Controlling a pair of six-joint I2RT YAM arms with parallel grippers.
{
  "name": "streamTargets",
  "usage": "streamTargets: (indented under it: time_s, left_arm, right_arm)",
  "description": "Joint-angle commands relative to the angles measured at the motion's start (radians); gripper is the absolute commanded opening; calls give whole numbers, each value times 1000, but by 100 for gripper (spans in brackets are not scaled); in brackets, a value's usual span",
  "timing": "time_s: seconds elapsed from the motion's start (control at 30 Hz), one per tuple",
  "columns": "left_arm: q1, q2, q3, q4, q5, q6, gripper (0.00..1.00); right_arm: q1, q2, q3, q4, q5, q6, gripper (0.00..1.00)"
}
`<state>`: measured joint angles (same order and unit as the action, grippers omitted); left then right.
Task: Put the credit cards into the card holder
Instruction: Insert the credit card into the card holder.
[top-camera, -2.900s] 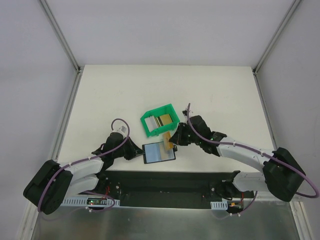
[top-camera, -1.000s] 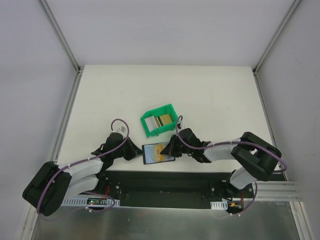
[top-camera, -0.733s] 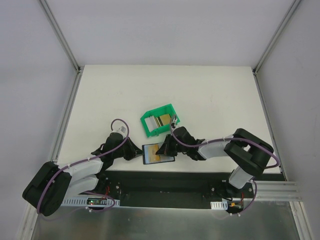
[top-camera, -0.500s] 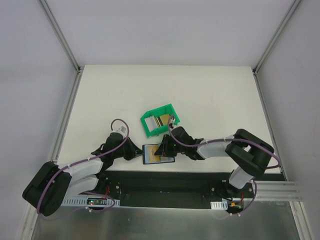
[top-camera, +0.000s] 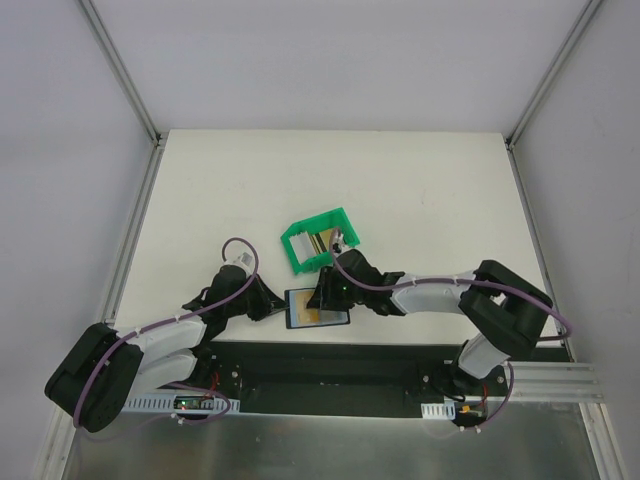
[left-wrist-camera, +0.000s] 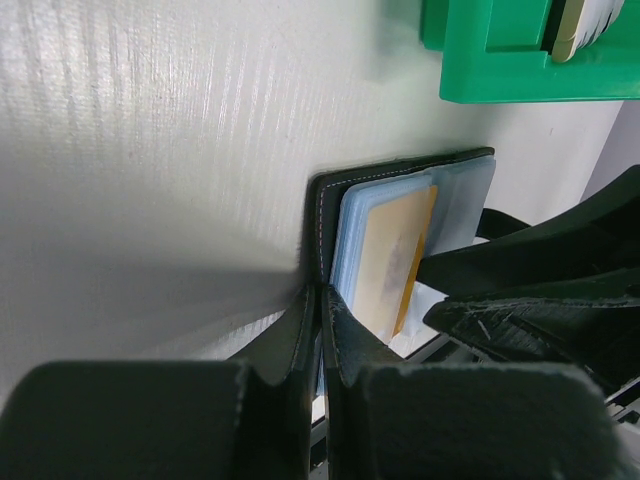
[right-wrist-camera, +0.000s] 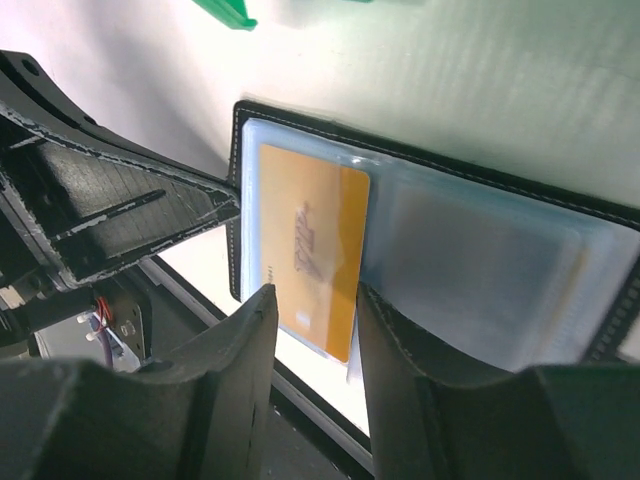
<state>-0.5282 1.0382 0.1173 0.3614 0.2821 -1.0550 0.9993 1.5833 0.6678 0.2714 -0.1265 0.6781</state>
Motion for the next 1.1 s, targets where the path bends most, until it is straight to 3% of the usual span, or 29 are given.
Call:
streamTargets:
  time_s: [0.0, 0.4, 0.6, 1.07]
  left_arm:
    - [10, -10, 2, -4, -4, 13, 0]
    - [10, -12, 7, -3, 2, 10, 0]
    - [10, -55, 25, -36, 3, 30, 0]
    - [10, -162, 61, -104, 11, 59, 0]
  right_arm:
    - [27, 52, 70, -31, -36, -26, 39]
    - [47, 18, 119, -118, 14, -87, 34]
    - [48, -78, 148, -264, 120, -172, 46]
    - [131, 1, 323, -449, 249, -218, 54]
